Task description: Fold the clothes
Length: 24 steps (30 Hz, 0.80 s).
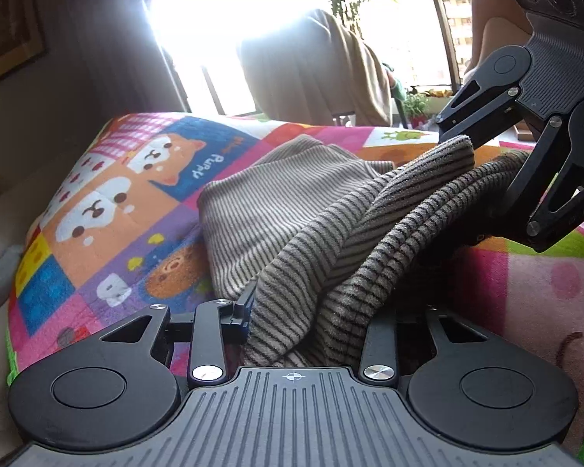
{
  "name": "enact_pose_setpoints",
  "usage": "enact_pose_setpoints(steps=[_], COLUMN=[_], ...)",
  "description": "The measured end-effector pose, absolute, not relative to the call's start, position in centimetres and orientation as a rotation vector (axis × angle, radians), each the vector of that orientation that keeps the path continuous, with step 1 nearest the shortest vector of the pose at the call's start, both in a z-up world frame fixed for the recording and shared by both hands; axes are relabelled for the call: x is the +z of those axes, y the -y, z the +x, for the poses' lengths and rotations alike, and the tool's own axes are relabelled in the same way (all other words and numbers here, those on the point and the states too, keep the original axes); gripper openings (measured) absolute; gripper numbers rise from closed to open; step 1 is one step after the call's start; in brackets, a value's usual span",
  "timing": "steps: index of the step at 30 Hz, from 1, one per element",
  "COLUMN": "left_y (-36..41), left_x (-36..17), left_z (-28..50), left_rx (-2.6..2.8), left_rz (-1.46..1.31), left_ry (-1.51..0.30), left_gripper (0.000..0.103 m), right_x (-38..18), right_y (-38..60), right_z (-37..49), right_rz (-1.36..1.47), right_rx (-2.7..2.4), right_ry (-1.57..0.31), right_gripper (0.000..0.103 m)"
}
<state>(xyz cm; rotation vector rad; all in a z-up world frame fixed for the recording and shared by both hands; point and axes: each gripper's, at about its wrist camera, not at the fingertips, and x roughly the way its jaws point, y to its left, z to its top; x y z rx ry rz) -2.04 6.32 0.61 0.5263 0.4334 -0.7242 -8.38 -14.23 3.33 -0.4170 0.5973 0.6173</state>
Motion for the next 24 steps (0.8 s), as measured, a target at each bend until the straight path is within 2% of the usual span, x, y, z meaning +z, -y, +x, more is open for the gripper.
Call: enact_pose_setpoints(steps=[8,14,15,16,17,18,19,20,21,22,24], left_y=[-6.2,-4.5,-4.2,-3.9,-3.8,-3.9,-4.0,-4.3,-4.7,-5.2,-5.7], left_x=[4.0,6.8,7.1,7.3,7.3,7.1,6.9,6.7,6.2,5.6,4.2], left_z=[-7.9,-3.9,-2.3,-0.5,1.3,3.1,4.8,6.1,7.0,7.7,8.0], left_rx=[-0.807,-0.803,-0.795,-0.787,-0.767,-0.758,-0.751,-0.745,-0.746,-0.749,-0.735], left_rz=[0.502,0.487,0.466,0.441,0.403,0.357,0.309,0.255,0.215,0.178,0.179], left_ry=[-0.406,-0.347,-0.345,-0.347,-0.357,-0.388,-0.423,-0.470,-0.514,-0.557,-0.611], left_gripper=[0.038,0.040,0.044,0.053,0.059,0.064,0.065,0.068,0.075,0.078,0.079], right_x=[6.5,9.6,10.0,10.1,10.0,9.8,9.3,8.7,7.8,6.9,5.7], right_y=[15.6,16.9,17.1,17.4,17.7,18.0,18.3,18.6,18.6,18.6,18.7], right_z=[-14.5,-11.9,-10.5,-8.9,-7.1,-5.3,-3.5,-1.9,-0.6,0.4,1.3], right_rz=[-0.526,-0.640,-0.648,-0.657,-0.659,-0.650,-0.624,-0.598,-0.586,-0.588,-0.565], right_rx=[0.659,0.564,0.542,0.515,0.488,0.468,0.456,0.444,0.434,0.430,0.437], right_ry=[-0.551,-0.443,-0.432,-0.424,-0.424,-0.438,-0.460,-0.483,-0.508,-0.523,-0.523], right_gripper=[0.034,0.034,0.035,0.038,0.048,0.059,0.063,0.067,0.067,0.067,0.073])
